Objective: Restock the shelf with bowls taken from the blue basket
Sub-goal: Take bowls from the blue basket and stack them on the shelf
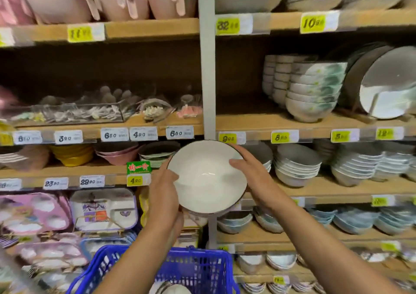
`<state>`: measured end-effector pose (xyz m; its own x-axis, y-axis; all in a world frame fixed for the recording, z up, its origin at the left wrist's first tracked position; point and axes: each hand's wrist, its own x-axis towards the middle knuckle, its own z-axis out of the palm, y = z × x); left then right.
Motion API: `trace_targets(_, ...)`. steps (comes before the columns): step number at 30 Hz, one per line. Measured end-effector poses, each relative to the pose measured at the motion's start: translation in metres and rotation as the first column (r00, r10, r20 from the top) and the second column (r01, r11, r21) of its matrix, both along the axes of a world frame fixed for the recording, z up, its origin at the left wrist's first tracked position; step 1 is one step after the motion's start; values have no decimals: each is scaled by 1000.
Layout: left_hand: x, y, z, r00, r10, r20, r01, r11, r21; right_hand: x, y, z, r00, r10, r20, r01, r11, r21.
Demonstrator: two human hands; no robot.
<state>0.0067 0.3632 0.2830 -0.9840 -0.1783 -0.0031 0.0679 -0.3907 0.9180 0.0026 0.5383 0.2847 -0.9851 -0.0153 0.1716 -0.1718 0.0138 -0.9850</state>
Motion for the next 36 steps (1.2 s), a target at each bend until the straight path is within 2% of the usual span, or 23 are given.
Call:
trace_targets(2,7,29,15,1000,-27,-7,27,999,28,7,22,12,999,32,-20,-35,986,-162)
trace_targets(5,12,69,35,999,-39,5,39,998,55,11,54,28,999,-34,-11,28,950,-312)
trace_targets(10,6,131,63,996,-37,77,27,991,129,11,108,51,992,-106,64,123,898,-422)
trace_targets(15,-4,178,80,999,-47,1,47,993,109,3,150,78,976,-166,138,214,840,-498)
trace_targets(19,-18,200,95,998,-27,-54,32,996,80,-7,165,97,959,-193,206,272,828,-490)
trace_targets(23,-38,209,106,998,-25,-62,26,999,22,-24,172,114,956,-212,203,285,831,-478)
trace_targets(27,-60,212,112,990,52,-131,-53,999,-1,-48,167,124,949,-223,225,307,821,-481)
trace_targets(36,-121,200,102,956,109,-273,-110,994,14,-117,144,133,958,-234,166,287,805,-519)
